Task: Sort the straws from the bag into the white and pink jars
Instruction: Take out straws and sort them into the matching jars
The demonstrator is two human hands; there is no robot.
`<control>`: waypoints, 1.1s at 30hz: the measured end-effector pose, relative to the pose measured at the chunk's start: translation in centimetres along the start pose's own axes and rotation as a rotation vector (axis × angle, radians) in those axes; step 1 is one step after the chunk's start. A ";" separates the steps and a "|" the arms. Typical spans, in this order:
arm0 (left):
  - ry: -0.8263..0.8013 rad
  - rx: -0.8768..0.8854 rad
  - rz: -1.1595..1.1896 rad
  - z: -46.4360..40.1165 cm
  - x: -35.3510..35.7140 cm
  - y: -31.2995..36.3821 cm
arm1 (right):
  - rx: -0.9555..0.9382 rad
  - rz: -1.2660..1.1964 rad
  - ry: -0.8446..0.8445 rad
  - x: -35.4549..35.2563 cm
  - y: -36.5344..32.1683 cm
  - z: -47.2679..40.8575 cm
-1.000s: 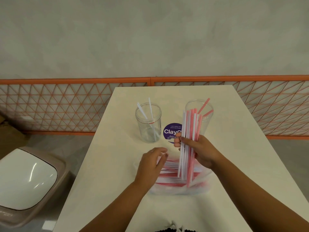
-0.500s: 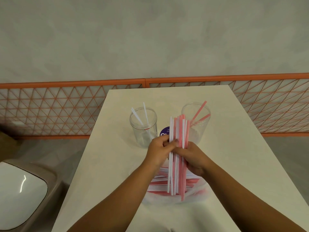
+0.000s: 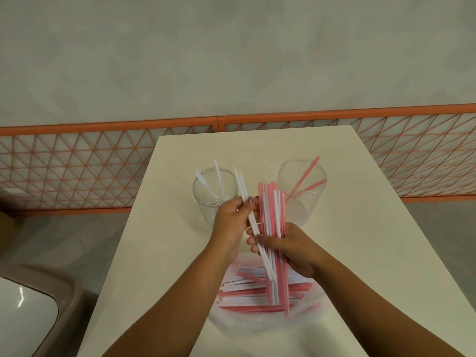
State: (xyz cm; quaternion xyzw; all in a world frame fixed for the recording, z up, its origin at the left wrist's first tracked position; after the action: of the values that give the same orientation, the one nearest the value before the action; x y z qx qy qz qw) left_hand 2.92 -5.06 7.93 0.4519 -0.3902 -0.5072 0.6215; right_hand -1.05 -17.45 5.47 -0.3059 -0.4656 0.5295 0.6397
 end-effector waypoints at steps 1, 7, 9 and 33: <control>0.014 0.026 0.050 -0.5 0.0 0.9 | 0.001 -0.013 -0.011 0.0 0.0 -0.1; 0.083 0.294 0.237 -2.7 -0.7 6.6 | -0.005 -0.038 0.024 -0.7 -0.7 -1.1; 0.156 0.442 0.280 -3.5 -1.3 8.0 | -0.005 -0.023 0.059 -1.0 -0.8 -1.3; 0.363 0.668 -0.452 -6.8 -3.7 3.0 | 0.062 -0.180 0.102 -0.4 0.3 -1.7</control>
State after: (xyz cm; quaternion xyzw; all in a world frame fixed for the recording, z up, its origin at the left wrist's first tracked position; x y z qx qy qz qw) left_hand 9.49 -0.09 8.74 0.7839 -0.3086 -0.3887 0.3731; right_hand 0.36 -17.59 4.45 -0.2694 -0.4415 0.4677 0.7167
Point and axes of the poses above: each hand's wrist, its own z-axis away from the middle knuckle, its own x-axis out of the palm, y = z × x, the point moved 2 cm from there along -z, towards the middle knuckle, and after that the axes turned 14 degrees about y, right-handed, at the moved point
